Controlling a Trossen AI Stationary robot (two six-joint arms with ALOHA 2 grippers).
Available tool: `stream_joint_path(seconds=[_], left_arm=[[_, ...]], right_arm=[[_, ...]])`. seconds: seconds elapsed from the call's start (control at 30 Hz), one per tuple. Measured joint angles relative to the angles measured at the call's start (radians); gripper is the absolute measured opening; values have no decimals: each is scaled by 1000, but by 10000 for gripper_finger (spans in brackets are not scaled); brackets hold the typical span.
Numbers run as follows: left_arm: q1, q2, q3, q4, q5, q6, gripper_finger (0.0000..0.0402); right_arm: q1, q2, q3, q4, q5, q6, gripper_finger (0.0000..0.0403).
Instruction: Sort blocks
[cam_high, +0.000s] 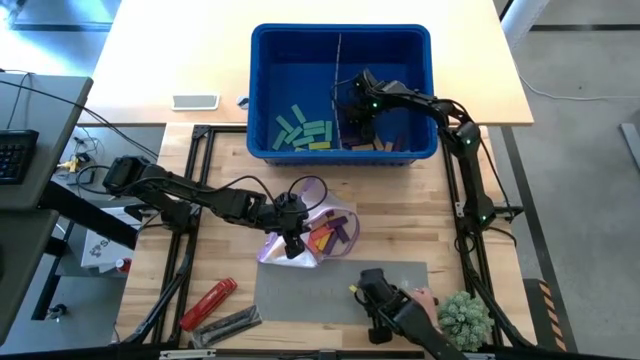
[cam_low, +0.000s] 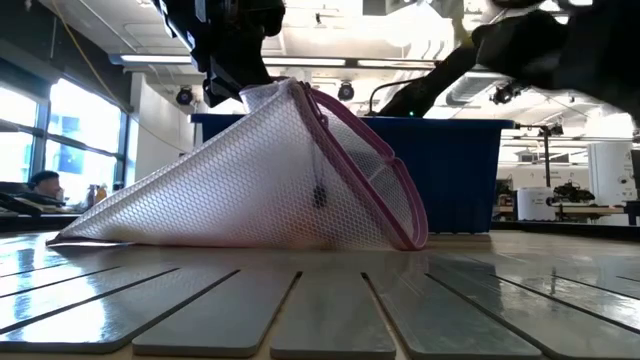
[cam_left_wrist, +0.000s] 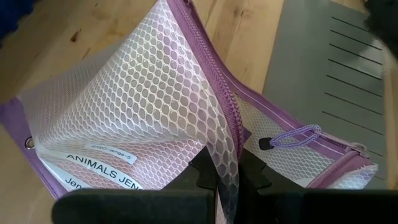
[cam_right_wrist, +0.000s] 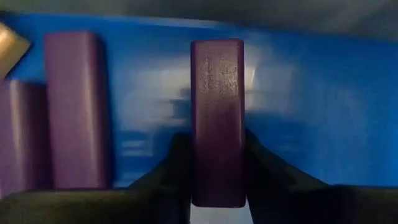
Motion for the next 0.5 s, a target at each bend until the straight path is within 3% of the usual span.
stream_joint_path(seconds=[0.23, 0.5], left_arm=[[0, 0, 0, -5, 0, 0, 0], [0, 0, 0, -6, -8, 0, 0]], right_arm=[[-8, -101, -7, -130, 85, -55, 87], [-9, -318, -6, -255, 86, -62, 87]])
